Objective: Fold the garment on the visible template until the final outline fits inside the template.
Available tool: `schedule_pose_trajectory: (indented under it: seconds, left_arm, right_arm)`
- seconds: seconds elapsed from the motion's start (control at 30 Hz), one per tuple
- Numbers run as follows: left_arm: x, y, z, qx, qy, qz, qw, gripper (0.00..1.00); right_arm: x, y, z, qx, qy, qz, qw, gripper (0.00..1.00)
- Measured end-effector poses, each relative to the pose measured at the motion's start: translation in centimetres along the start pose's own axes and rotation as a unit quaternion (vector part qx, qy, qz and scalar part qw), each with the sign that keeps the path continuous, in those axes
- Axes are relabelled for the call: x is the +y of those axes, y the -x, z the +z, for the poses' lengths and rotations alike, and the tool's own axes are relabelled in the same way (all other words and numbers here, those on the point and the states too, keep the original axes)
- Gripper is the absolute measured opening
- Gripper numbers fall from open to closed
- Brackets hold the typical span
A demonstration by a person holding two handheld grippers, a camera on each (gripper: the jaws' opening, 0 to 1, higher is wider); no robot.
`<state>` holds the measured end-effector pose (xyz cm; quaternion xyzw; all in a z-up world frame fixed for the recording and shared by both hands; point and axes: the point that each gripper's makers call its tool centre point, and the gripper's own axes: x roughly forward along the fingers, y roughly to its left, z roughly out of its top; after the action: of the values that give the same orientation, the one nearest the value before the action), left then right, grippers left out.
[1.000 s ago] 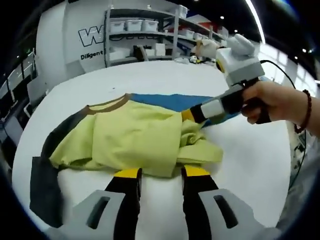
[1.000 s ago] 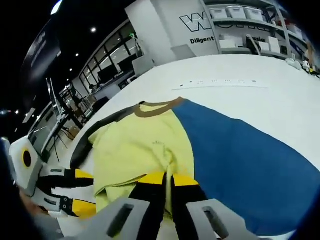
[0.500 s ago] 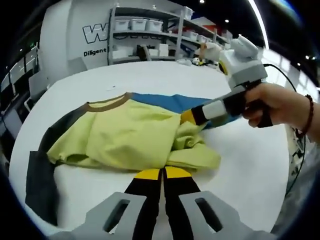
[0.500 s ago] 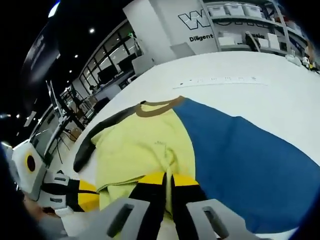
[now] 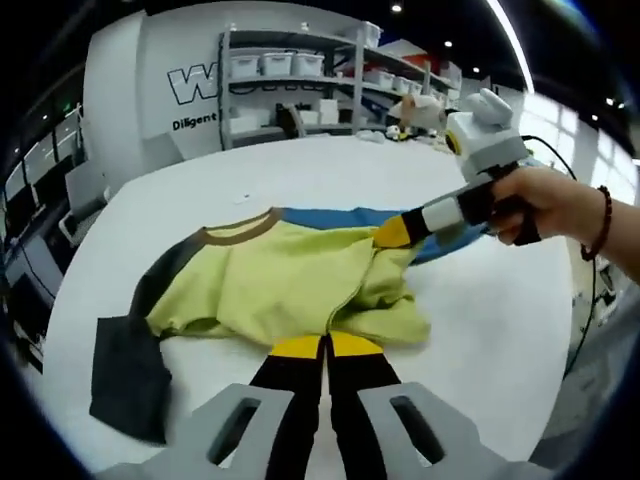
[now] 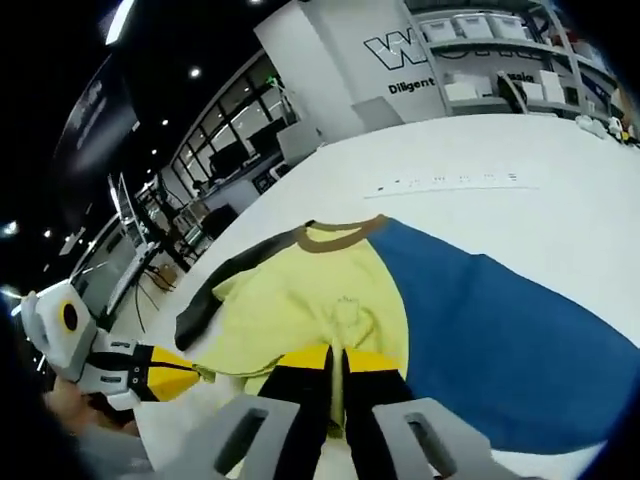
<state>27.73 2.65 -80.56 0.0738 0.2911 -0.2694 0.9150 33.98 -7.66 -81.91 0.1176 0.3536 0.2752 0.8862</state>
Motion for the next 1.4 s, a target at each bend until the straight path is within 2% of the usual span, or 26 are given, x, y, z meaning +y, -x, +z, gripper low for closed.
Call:
schedule_pose_trajectory:
  seconds: [0.3, 0.47, 0.63, 0.7, 0.73, 0.87, 0.97, 1.07, 1.17, 1.3, 1.4]
  left_arm:
    - [1.1, 2.0, 0.1, -0.008, 0.013, 0.011, 0.9998, 0.00]
    - [1.9, 3.8, -0.2, -0.006, 0.018, 0.012, 0.9997, 0.00]
    - [2.0, 5.8, -1.2, 0.012, 0.017, -0.005, 0.9998, 0.00]
    - [2.2, 6.2, -1.4, 0.017, 0.024, -0.002, 0.9996, 0.00]
    - [2.4, 6.8, -1.7, 0.022, 0.020, -0.004, 0.9996, 0.00]
    - [2.6, 8.4, -2.1, 0.020, 0.018, -0.013, 0.9995, 0.00]
    - [2.8, 9.4, -2.9, 0.034, -0.001, -0.015, 0.9993, 0.00]
    - [3.1, 10.2, -3.6, 0.046, -0.014, -0.014, 0.9988, 0.00]
    - [2.9, 11.2, -4.4, 0.059, -0.036, -0.022, 0.9973, 0.00]
    - [3.2, 12.1, -5.7, 0.079, -0.059, -0.013, 0.9950, 0.00]
    - [3.3, 12.4, -6.3, 0.082, -0.060, -0.012, 0.9948, 0.00]
  right_arm:
    - [2.8, 1.6, 0.1, 0.004, 0.026, 0.024, 0.9994, 0.00]
    - [5.3, 2.6, -0.6, 0.018, 0.043, 0.058, 0.9972, 0.00]
    - [8.4, 3.6, -2.2, 0.042, 0.059, 0.102, 0.9921, 0.00]
    - [9.1, 3.8, -2.6, 0.048, 0.063, 0.111, 0.9906, 0.00]
    - [10.0, 4.1, -3.2, 0.059, 0.069, 0.127, 0.9878, 0.00]
    - [11.8, 4.7, -4.7, 0.078, 0.074, 0.150, 0.9828, 0.00]
    - [12.4, 4.8, -5.7, 0.093, 0.084, 0.156, 0.9798, 0.00]
    - [13.1, 4.7, -7.7, 0.112, 0.112, 0.153, 0.9755, 0.00]
    - [13.4, 4.4, -8.4, 0.106, 0.127, 0.146, 0.9753, 0.00]
    - [14.3, 4.3, -9.8, 0.115, 0.172, 0.146, 0.9674, 0.00]
    - [14.9, 4.2, -10.1, 0.116, 0.181, 0.152, 0.9648, 0.00]
